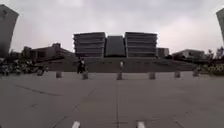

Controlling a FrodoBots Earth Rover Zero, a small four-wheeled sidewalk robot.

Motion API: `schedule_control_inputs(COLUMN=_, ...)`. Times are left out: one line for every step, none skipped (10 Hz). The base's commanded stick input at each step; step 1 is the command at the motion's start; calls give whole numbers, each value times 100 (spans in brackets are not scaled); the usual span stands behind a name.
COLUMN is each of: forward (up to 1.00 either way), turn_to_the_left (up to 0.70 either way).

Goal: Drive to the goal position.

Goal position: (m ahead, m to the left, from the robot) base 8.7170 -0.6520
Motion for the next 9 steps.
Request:
schedule_control_inputs(forward=60, turn_to_the_left=0)
schedule_control_inputs(forward=60, turn_to_the_left=0)
schedule_control_inputs(forward=60, turn_to_the_left=0)
schedule_control_inputs(forward=60, turn_to_the_left=0)
schedule_control_inputs(forward=60, turn_to_the_left=0)
schedule_control_inputs(forward=60, turn_to_the_left=0)
schedule_control_inputs(forward=60, turn_to_the_left=0)
schedule_control_inputs(forward=60, turn_to_the_left=0)
schedule_control_inputs(forward=60, turn_to_the_left=0)
